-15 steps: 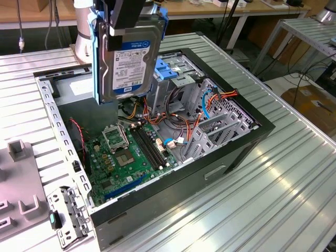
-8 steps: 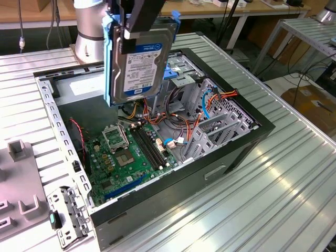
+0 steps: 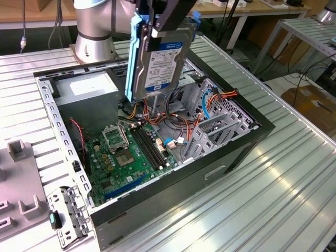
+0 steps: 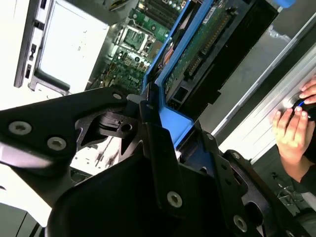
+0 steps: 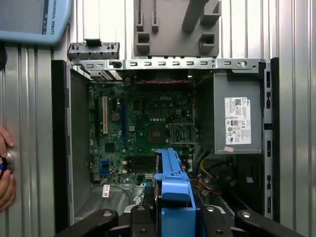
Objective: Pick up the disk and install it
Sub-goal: 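Insert the disk into the insertion slot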
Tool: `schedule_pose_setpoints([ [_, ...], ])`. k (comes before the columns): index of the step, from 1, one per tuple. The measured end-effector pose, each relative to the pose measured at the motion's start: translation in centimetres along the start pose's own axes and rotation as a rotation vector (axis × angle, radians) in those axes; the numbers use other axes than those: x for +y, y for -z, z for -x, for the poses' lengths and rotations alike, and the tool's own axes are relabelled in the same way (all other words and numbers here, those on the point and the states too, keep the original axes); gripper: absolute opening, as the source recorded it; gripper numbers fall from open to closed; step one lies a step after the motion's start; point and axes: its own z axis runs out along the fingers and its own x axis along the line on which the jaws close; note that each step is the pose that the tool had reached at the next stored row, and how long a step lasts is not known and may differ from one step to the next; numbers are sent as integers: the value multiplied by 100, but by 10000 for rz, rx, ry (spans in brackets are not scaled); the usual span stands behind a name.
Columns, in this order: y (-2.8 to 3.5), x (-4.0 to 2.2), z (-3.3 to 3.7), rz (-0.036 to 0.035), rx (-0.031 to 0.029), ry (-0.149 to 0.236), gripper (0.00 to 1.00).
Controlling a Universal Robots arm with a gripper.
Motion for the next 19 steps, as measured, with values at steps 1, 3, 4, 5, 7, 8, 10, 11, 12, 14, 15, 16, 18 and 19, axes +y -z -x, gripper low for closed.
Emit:
schedule_pose_setpoints([
  [1,-1,-13,-10,1,1,0,37],
  [3,-7,-20,-54,1,1,-1,37],
  [4,-9,-21,-84,1,2,-1,37],
  [5,-12,-22,-128,1,2,-1,37],
  [7,-18,-25,-219,1,2,-1,37],
  [8,-22,-27,-274,0,1,0,37],
  [10,-27,-31,-365,1,1,-1,37],
  [11,-30,-35,-409,0,1,-1,37],
  [12,-34,-42,-462,0,0,-2,37],
  [14,-41,-76,-528,0,0,-1,37],
  [15,-44,-100,-558,0,0,-1,37],
  [16,-50,-151,-592,0,1,-1,37],
  [18,-61,-300,-617,0,1,-1,37],
  [19,-68,-407,-626,1,2,0,37],
])
